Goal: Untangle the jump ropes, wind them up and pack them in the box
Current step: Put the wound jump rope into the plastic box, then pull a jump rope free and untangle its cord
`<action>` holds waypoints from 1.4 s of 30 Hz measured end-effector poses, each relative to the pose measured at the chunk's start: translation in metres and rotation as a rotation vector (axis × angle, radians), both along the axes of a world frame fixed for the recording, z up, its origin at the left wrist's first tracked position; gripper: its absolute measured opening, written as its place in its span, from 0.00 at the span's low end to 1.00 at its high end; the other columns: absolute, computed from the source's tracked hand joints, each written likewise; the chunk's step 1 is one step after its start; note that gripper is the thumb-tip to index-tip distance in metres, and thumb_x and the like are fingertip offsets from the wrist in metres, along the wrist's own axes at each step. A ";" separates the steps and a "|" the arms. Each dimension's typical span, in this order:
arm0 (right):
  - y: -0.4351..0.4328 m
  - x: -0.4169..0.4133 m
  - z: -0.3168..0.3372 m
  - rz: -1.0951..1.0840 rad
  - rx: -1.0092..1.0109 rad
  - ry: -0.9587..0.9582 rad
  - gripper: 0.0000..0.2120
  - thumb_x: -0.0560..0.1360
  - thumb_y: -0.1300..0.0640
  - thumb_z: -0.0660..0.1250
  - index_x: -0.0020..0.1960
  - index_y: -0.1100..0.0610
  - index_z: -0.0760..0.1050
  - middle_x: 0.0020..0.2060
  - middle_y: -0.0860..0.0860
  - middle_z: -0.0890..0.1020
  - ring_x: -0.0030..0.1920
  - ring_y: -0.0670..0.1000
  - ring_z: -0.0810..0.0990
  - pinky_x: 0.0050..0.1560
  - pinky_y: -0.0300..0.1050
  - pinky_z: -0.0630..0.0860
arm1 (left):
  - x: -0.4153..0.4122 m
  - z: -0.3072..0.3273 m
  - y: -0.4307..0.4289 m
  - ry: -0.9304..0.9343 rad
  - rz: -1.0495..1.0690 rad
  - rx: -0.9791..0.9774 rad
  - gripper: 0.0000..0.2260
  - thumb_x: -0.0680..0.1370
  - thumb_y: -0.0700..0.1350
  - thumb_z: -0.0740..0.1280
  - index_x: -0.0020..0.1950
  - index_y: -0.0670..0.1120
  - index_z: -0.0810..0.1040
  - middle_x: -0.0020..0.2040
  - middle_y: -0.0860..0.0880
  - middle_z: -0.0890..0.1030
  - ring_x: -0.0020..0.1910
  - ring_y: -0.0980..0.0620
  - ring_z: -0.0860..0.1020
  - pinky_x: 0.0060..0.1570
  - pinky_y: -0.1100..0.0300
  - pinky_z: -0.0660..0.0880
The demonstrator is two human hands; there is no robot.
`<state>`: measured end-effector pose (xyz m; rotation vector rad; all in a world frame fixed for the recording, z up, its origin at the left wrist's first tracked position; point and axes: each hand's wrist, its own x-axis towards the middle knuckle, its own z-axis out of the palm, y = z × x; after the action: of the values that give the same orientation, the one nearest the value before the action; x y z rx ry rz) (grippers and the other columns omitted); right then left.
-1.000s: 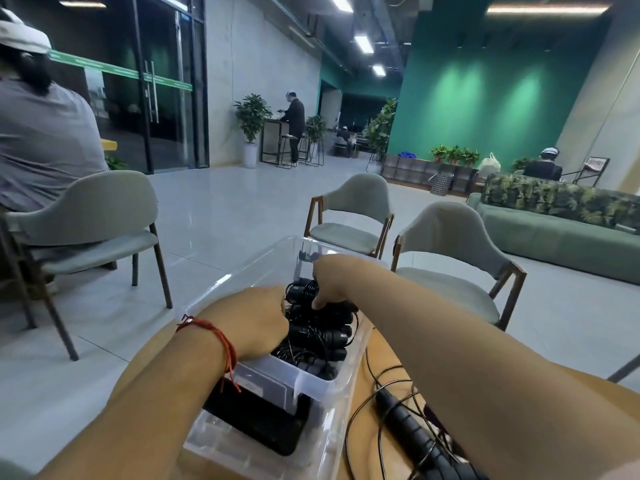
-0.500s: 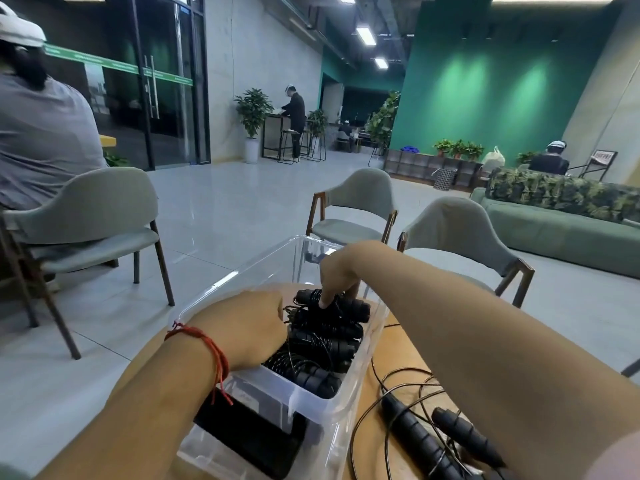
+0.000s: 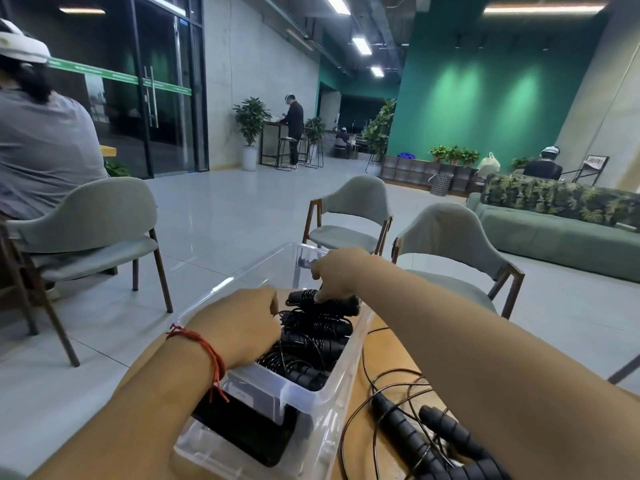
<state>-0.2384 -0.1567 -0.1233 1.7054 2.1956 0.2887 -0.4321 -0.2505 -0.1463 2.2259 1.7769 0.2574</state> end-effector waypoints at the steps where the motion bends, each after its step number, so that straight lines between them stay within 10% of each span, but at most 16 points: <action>1: -0.003 0.003 0.002 0.017 0.047 -0.023 0.27 0.81 0.36 0.67 0.74 0.48 0.76 0.66 0.50 0.82 0.63 0.57 0.82 0.55 0.51 0.80 | 0.001 0.002 -0.001 0.000 0.006 0.025 0.12 0.78 0.43 0.60 0.58 0.55 0.73 0.58 0.52 0.80 0.55 0.49 0.79 0.57 0.53 0.77; 5: -0.019 0.018 0.018 0.042 0.108 -0.030 0.25 0.83 0.36 0.64 0.75 0.46 0.74 0.60 0.50 0.83 0.58 0.57 0.82 0.43 0.47 0.71 | 0.016 0.017 -0.011 0.037 -0.025 0.123 0.10 0.80 0.44 0.60 0.60 0.53 0.73 0.58 0.51 0.80 0.55 0.48 0.79 0.57 0.51 0.78; 26: -0.233 0.221 0.042 -0.329 0.126 0.162 0.19 0.83 0.37 0.63 0.64 0.47 0.82 0.57 0.48 0.85 0.54 0.55 0.82 0.52 0.52 0.78 | 0.220 0.030 -0.098 0.049 -0.530 0.197 0.11 0.82 0.45 0.67 0.64 0.52 0.80 0.60 0.50 0.81 0.58 0.50 0.79 0.61 0.53 0.79; 36: -0.335 0.265 -0.011 -0.613 -0.163 0.307 0.28 0.81 0.32 0.63 0.44 0.57 0.84 0.30 0.47 0.85 0.38 0.51 0.86 0.48 0.48 0.82 | 0.259 -0.033 -0.140 0.323 -0.722 0.080 0.13 0.79 0.52 0.70 0.63 0.55 0.81 0.57 0.53 0.81 0.55 0.53 0.79 0.52 0.58 0.78; 42: -0.356 0.258 -0.035 -0.829 -0.547 0.480 0.39 0.73 0.22 0.65 0.49 0.59 0.87 0.46 0.54 0.90 0.44 0.54 0.88 0.54 0.51 0.84 | 0.264 -0.029 -0.177 0.275 -0.794 0.077 0.14 0.82 0.51 0.69 0.68 0.52 0.80 0.62 0.53 0.81 0.57 0.53 0.77 0.49 0.62 0.72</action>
<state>0.0196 -0.5127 -0.1584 2.2630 1.3891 -0.9098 -0.1679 -0.4275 -0.1750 2.9125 0.8510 -0.1595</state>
